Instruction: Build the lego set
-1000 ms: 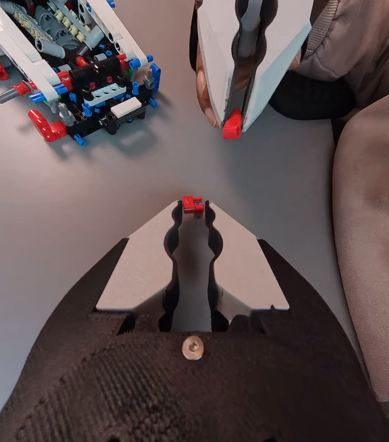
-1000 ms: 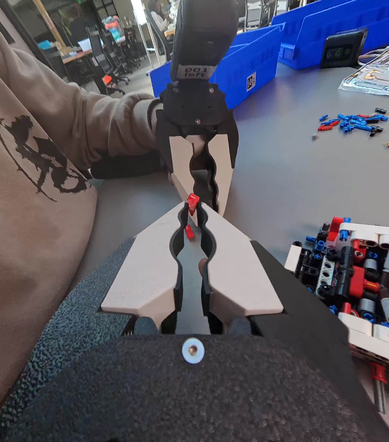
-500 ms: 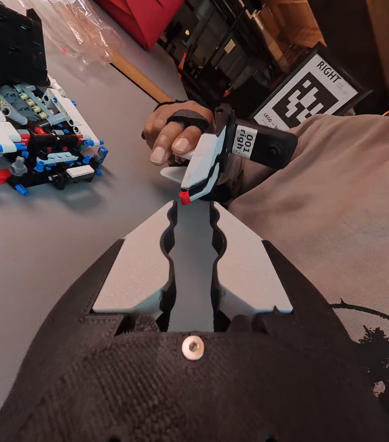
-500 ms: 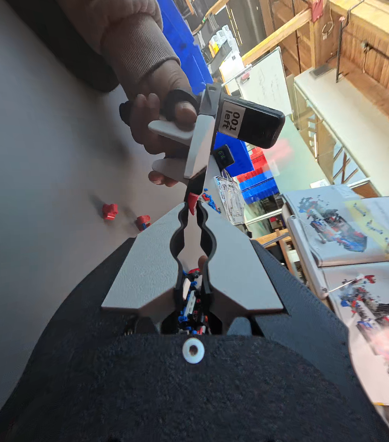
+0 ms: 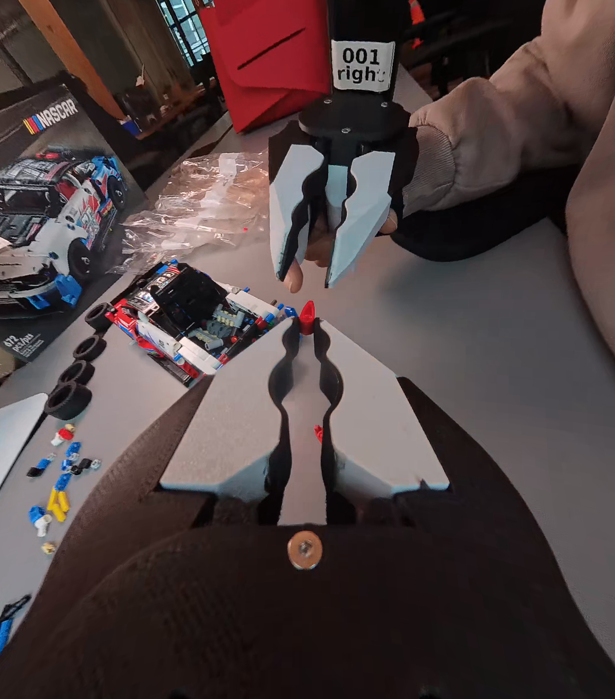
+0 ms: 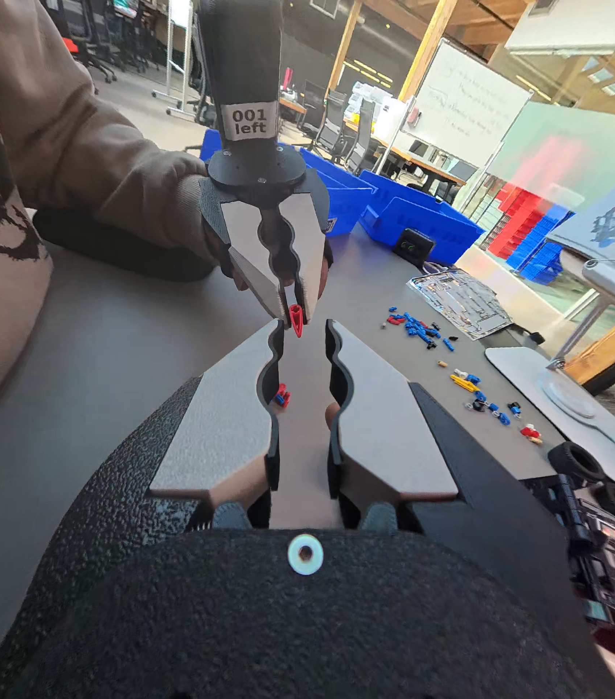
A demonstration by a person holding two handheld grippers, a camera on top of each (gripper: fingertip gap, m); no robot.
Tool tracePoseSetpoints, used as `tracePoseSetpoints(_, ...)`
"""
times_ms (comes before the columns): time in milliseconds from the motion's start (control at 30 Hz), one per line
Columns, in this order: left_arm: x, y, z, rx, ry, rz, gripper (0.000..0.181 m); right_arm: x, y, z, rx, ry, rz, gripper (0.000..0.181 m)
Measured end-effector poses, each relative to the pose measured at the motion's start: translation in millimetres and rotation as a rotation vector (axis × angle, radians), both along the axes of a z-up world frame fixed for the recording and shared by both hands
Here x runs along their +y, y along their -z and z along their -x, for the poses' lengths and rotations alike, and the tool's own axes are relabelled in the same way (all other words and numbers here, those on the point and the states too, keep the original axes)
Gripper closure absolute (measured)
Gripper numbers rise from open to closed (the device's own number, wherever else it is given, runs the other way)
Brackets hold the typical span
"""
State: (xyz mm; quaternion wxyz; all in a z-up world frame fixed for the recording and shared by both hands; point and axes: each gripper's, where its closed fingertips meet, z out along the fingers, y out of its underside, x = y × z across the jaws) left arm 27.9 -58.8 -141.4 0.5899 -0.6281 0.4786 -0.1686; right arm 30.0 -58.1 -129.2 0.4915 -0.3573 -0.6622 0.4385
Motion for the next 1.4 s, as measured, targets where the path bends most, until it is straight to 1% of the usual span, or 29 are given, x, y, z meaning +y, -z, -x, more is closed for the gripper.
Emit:
tracePoseSetpoints(133,-1.4,7.6,-3.8,0.098,-0.001,-0.065,0.176,-4.8,16.4,2.8,-0.086,-0.017,0.003,0.165)
tracePoseSetpoints(333,-5.3,19.0,-8.9,0.154,0.030,-0.057,0.176,-10.4,30.7,3.0,-0.153,-0.040,-0.018,0.178)
tracePoseSetpoints(400,-6.1,22.3,-9.7,0.171,0.036,-0.058,0.176,-11.9,33.4,2.6,-0.168,-0.049,-0.019,0.178)
tracePoseSetpoints(600,-6.7,29.1,-10.2,0.173,0.043,-0.017,0.176,-12.0,39.0,1.6,-0.192,-0.057,-0.040,0.179)
tracePoseSetpoints(833,-7.5,33.5,-10.4,0.104,0.060,0.077,0.176,-12.1,42.0,1.1,-0.197,-0.059,-0.066,0.179)
tracePoseSetpoints(1167,-11.6,50.0,-12.4,0.187,0.082,0.110,0.176,-16.3,56.0,-0.4,-0.263,-0.080,-0.071,0.178)
tracePoseSetpoints(1267,-9.2,47.5,-6.3,0.164,0.070,0.135,0.176,-12.1,54.9,1.6,-0.267,-0.054,-0.059,0.179)
tracePoseSetpoints(1333,-4.7,50.2,8.6,0.158,0.046,0.201,0.168,-4.9,59.8,0.5,-0.300,-0.030,-0.059,0.179)
tracePoseSetpoints(1400,-1.2,58.7,26.2,0.190,0.027,0.255,0.163,3.0,69.4,-1.9,-0.353,-0.009,-0.060,0.179)
